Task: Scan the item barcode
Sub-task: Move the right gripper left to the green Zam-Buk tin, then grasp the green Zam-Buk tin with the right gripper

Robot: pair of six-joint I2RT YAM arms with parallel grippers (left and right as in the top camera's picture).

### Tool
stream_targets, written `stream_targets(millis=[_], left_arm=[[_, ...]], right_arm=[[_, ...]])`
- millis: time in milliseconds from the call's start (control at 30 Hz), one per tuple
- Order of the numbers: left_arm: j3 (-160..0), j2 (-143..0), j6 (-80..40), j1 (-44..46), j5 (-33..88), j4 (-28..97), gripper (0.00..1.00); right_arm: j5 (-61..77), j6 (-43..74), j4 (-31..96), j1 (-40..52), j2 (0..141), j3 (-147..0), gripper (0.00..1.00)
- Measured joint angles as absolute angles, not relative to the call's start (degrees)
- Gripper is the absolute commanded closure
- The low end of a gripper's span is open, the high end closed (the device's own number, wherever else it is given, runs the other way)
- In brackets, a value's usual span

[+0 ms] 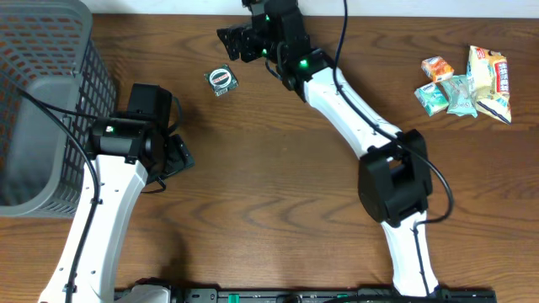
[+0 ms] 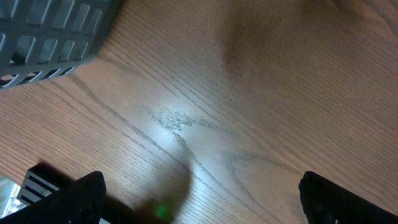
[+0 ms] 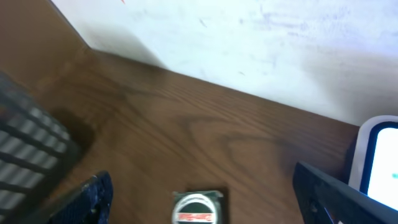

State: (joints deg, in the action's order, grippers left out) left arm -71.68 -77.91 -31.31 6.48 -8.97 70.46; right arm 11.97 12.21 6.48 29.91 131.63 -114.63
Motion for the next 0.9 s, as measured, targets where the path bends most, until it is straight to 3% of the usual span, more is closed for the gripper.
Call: stream_targets(millis=[467, 900], left_arm=[[-71.7, -77.9, -31.3, 6.5, -9.0, 70.4, 0.03], [-71.7, -77.9, -31.3, 6.5, -9.0, 70.4, 0.03]], right_arm=[[10.6, -5.2, -0.5, 34.3, 142.5, -114.6, 0.13], [6.7, -8.0, -0.8, 35.4, 146.6, -114.6, 0.13]])
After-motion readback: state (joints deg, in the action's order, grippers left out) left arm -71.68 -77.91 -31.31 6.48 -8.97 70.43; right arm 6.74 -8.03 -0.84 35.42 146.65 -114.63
